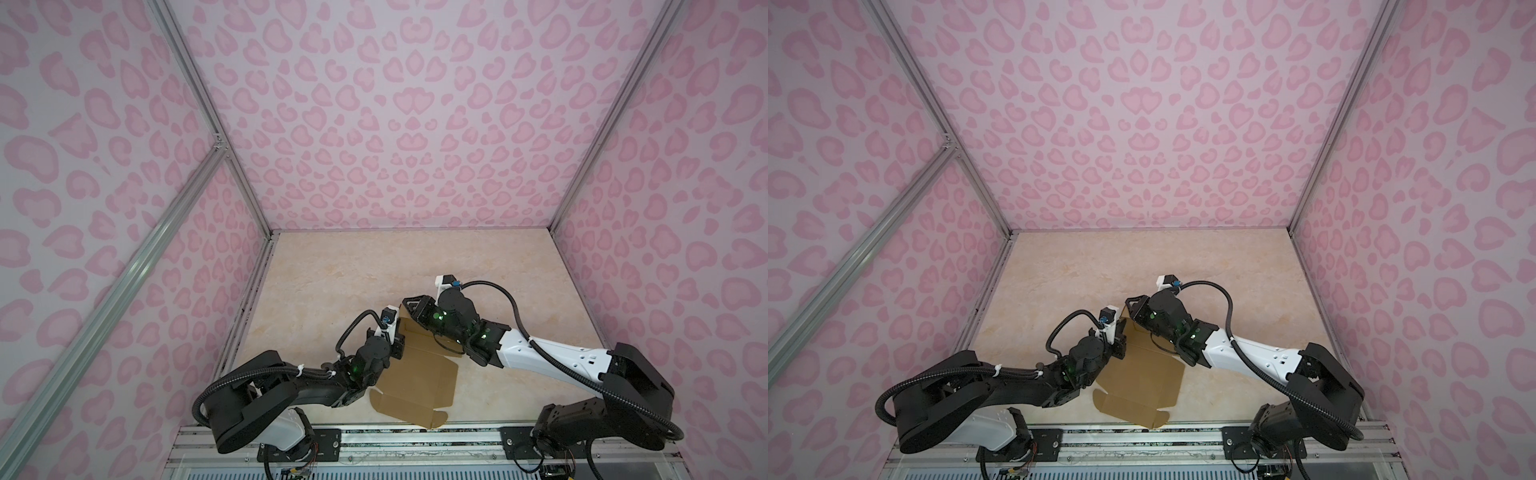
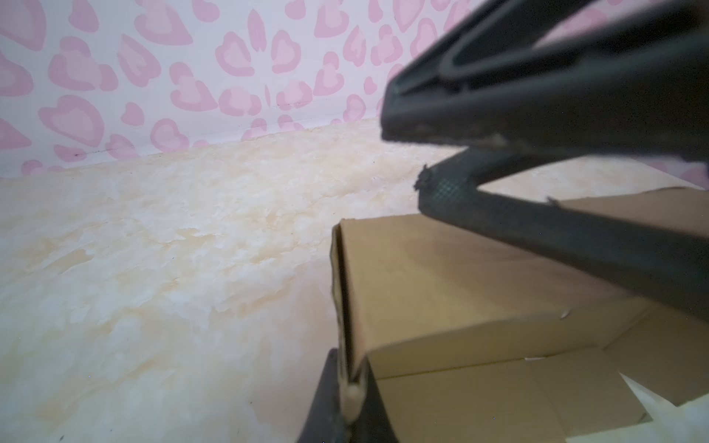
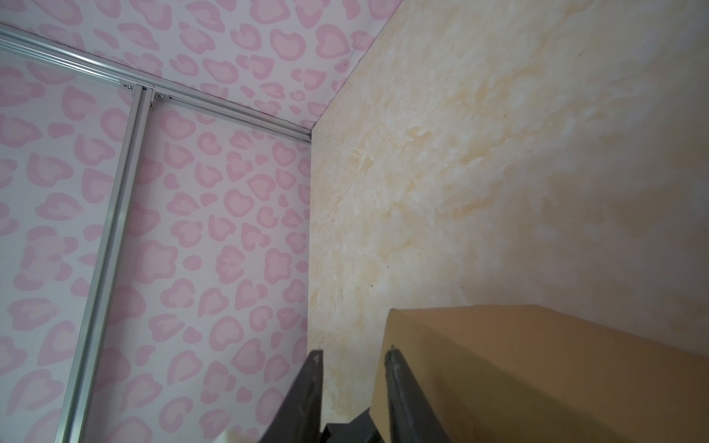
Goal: Assemble paper box
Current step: First fold the bottom flaps of a flat cardboard box at the center of the table.
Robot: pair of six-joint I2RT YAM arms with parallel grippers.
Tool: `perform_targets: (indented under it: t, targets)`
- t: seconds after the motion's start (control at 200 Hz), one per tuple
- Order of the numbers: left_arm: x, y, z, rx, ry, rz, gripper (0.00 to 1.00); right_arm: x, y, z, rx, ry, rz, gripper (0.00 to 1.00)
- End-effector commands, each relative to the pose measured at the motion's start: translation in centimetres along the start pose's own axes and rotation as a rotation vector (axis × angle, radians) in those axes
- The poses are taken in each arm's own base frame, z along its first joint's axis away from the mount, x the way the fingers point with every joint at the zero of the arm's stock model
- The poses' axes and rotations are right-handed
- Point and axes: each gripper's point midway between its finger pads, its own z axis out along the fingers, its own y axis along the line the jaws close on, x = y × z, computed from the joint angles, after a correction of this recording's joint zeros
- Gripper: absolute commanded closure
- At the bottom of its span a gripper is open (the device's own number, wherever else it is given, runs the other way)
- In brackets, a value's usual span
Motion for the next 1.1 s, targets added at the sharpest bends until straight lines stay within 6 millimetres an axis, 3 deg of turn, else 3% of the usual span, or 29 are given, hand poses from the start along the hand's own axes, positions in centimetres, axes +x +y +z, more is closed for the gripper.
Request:
perform_targets:
  t: [0.0, 0.25, 0.43, 1.09]
  targets:
    - [2.3, 0.2, 0.2, -0.007, 0.085, 0.027, 0.96, -0.2, -0.3, 0.1, 0.000, -0.021, -0.007, 0.70]
    - [2.9, 0.2, 0.4, -0.009, 0.101, 0.043, 0.93, -0.2, -1.5, 0.0, 0.017, -0.030, 0.002, 0.71]
    - [3.1, 0.0, 0.8, -0.011, 0.113, 0.053, 0.76, -0.2, -1.8, 0.0, 0.020, -0.031, 0.010, 0.71]
    - [2.1, -0.6, 2.7, 0.021, 0.091, 0.053, 0.71, -0.4, -2.3, -0.2, 0.021, -0.034, 0.032, 0.73]
